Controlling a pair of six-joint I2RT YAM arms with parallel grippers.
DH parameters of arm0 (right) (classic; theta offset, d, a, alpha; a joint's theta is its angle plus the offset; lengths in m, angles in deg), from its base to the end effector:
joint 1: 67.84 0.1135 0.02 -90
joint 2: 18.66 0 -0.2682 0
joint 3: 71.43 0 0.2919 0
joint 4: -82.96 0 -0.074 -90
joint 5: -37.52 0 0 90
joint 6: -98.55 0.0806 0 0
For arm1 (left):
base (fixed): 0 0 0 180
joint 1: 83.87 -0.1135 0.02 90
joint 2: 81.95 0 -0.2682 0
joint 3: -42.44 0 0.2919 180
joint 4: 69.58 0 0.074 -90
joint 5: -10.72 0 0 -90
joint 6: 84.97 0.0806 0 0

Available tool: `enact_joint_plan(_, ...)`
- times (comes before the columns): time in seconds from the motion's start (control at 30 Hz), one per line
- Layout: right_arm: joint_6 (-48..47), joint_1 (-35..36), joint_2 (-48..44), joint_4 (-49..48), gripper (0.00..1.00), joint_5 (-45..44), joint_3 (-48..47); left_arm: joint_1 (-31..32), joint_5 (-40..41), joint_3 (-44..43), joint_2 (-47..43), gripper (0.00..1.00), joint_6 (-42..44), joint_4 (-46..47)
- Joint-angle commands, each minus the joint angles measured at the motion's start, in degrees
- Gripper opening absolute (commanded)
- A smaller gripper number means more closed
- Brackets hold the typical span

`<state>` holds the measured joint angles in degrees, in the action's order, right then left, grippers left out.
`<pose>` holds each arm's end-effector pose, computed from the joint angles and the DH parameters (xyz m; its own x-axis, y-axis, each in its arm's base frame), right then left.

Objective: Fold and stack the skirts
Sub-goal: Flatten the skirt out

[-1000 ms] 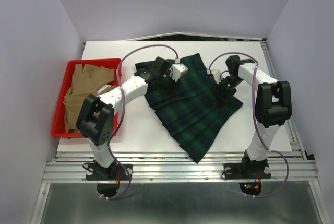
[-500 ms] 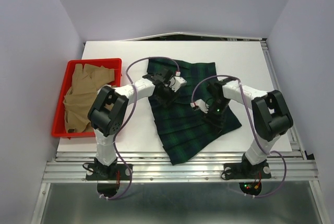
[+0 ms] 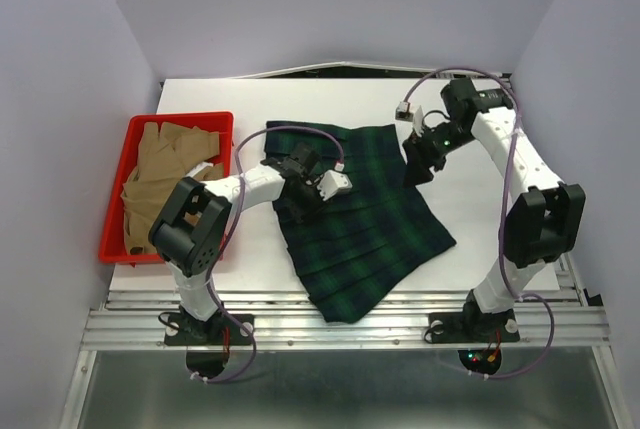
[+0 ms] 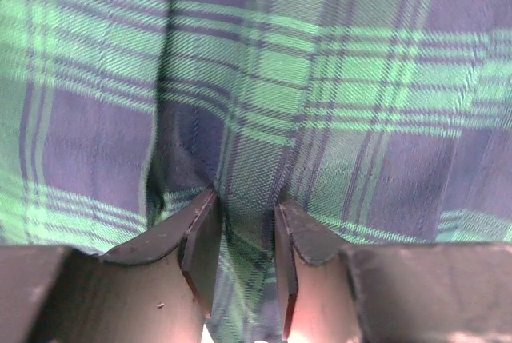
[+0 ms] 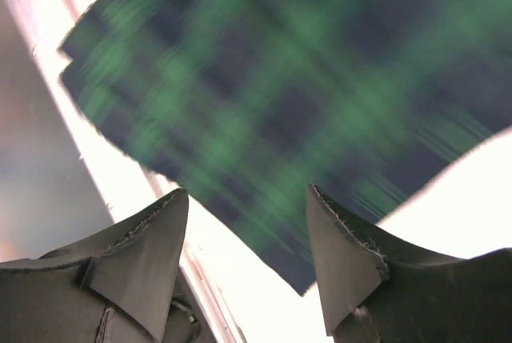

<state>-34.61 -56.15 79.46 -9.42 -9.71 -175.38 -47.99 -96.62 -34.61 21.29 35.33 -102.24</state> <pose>0.3486 0.1280 0.2769 -0.5403 -0.6246 -0.5639 -0.8407 0.3729 0.3926 0.3274 -0.2665 0.1166 -0.2534 0.7777 -0.5753 0.9407 0.3367 0.0408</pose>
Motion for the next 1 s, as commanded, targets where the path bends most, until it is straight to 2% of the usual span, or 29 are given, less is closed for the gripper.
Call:
enact_joint_plan(0.0,3.51,-2.10,4.87,-2.80,0.65,-3.18,-5.90,-0.11,0.54,2.88,-4.01,0.45,7.75,-5.31)
enact_joint_plan(0.03,3.52,-2.10,6.36,-4.99,0.64,-4.60,-5.73,-0.28,1.17,2.44,-4.01,0.49,7.58,-5.13)
enact_joint_plan(0.17,1.24,-2.10,8.22,-7.47,0.59,-9.79,0.14,-1.42,0.30,-1.07,-4.01,0.55,5.30,-4.17)
enact_joint_plan(0.33,-0.35,-0.87,6.99,-11.25,0.58,-15.86,13.39,-2.83,1.34,-7.40,1.69,0.52,0.91,-4.78)
enact_joint_plan(0.53,0.35,1.76,5.94,-16.17,0.58,-20.08,23.44,-7.04,2.31,-15.93,9.87,0.49,0.46,-6.80)
enact_joint_plan(0.67,1.49,6.49,5.59,-15.92,0.55,-19.92,27.75,-8.89,3.37,-22.16,14.69,0.48,0.46,-7.94)
enact_joint_plan(0.77,2.37,10.37,4.10,-14.17,0.54,-17.03,29.34,-9.33,3.81,-23.67,15.50,0.48,0.46,-8.03)
enact_joint_plan(0.83,3.25,13.45,3.13,-12.85,0.54,-13.78,30.04,-9.34,2.68,-23.23,15.06,0.47,0.89,-8.47)
enact_joint_plan(0.97,4.13,13.98,2.07,-10.39,0.54,-10.43,28.82,-9.25,-0.48,-18.59,11.20,0.47,2.30,-9.61)
